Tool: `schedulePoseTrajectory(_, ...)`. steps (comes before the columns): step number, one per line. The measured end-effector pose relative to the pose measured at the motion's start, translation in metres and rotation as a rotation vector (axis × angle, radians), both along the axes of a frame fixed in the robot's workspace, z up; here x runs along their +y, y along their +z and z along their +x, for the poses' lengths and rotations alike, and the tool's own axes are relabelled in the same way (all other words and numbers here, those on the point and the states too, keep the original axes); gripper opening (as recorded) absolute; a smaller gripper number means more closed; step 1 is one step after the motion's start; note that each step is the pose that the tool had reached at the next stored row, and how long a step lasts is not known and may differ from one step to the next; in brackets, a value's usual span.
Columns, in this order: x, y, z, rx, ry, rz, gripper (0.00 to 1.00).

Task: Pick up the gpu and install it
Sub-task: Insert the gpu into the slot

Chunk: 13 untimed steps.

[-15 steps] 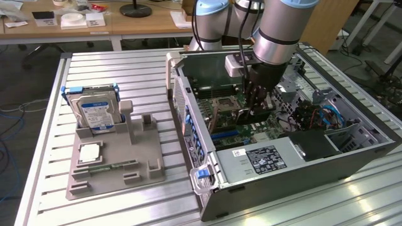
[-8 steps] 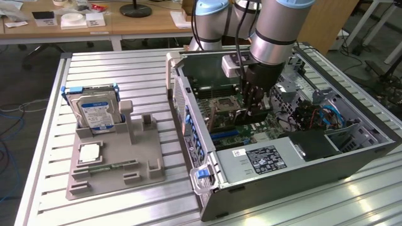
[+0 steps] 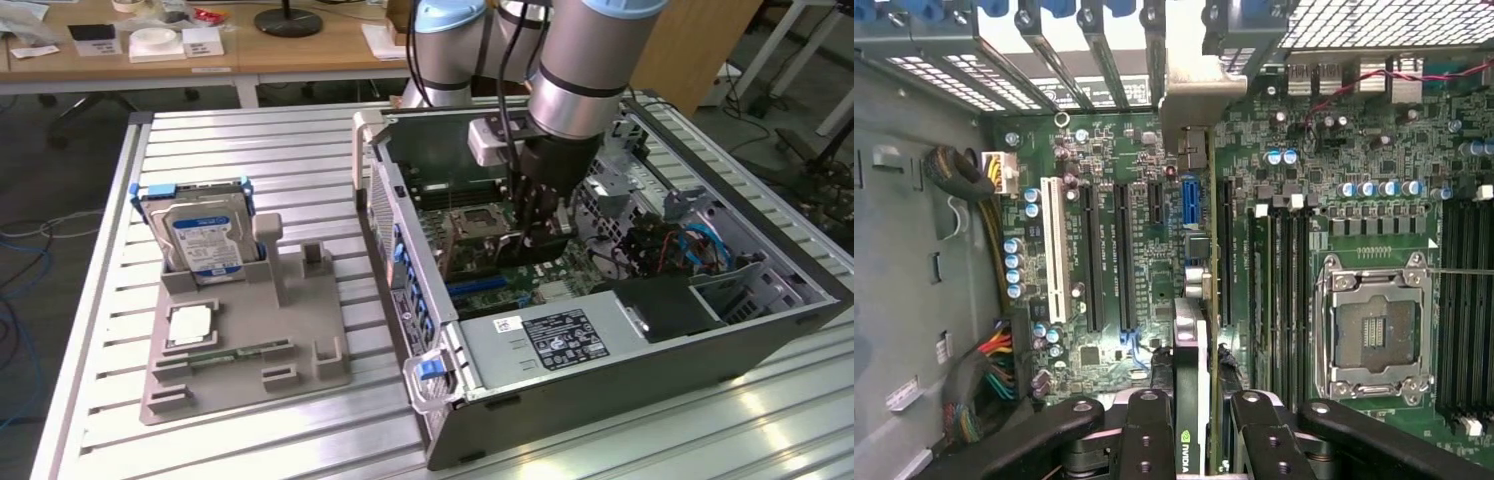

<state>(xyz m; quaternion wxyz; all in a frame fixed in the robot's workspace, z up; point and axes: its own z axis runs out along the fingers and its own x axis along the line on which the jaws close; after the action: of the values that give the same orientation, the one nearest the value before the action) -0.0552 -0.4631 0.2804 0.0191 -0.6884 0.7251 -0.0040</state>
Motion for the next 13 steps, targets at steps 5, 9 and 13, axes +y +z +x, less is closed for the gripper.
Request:
schedulePoseTrajectory(5,-0.0001,-0.001,-0.004,-0.0001,0.0,0.0,0.27)
schedulePoseTrajectory(9,-0.0013,-0.0013,-0.006,0.0,0.0,-0.0001,0.27)
schedulePoseTrajectory(13,-0.0016,-0.0026,-0.01,0.0,0.0,0.0,0.27)
